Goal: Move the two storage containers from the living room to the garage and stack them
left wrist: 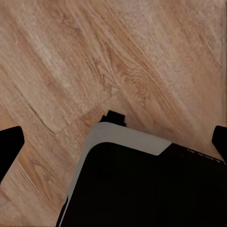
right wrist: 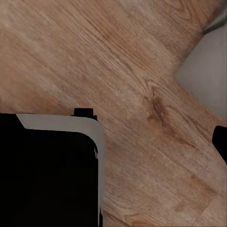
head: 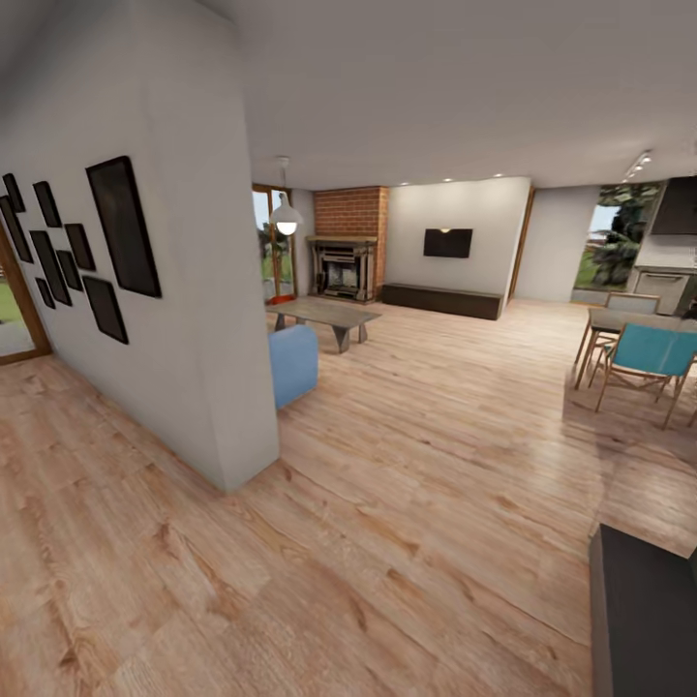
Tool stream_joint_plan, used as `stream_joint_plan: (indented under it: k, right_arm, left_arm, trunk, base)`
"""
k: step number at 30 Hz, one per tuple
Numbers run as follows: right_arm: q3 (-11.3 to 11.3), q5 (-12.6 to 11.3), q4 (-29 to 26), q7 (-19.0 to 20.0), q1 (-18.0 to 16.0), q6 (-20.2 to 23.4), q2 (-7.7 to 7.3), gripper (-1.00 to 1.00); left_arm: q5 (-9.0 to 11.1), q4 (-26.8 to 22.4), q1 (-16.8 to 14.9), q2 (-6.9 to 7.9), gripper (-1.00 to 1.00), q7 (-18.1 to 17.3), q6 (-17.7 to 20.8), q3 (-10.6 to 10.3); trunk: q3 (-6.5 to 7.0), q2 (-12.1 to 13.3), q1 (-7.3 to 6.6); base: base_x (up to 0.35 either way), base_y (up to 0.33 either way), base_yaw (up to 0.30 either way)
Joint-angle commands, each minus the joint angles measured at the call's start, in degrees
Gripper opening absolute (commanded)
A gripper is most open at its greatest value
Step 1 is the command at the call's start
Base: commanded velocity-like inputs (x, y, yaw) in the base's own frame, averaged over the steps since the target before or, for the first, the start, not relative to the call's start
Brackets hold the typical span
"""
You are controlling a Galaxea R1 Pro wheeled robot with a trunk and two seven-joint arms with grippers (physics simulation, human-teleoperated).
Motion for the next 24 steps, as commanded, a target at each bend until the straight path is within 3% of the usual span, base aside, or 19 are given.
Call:
stream_joint_plan:
  k: [1,16,18,24]
  right_arm:
    - [0.4,-0.4,0.2,0.0,-0.1,-0.3,0.05,1.0]
    - [0.6,-0.3,0.2,0.0,-0.1,-0.2,0.22,1.0]
    - [0.6,-0.3,0.2,0.0,-0.1,-0.3,0.98,1.0]
    - [0.6,-0.3,0.2,0.0,-0.1,-0.3,1.15,1.0]
  left_arm:
    - [0.2,0.0,0.0,0.0,1.0,0.1,-0.2,0.0]
    - [0.2,0.0,0.0,-0.06,1.0,0.1,-0.2,0.0]
    - [0.2,0.0,0.0,-0.04,1.0,0.1,-0.2,0.0]
    - [0.2,0.0,0.0,0.02,1.0,0.1,-0.2,0.0]
  trunk:
    - [-0.02,-0.1,0.04]
    - [0.32,-0.1,0.04]
    - [0.38,-0.1,0.04]
    - [0.41,-0.1,0.04]
  base:
    - [0.326,0.0,-0.102]
    - [0.326,0.0,-0.055]
    - [0.326,0.0,-0.108]
    - [0.326,0.008,-0.023]
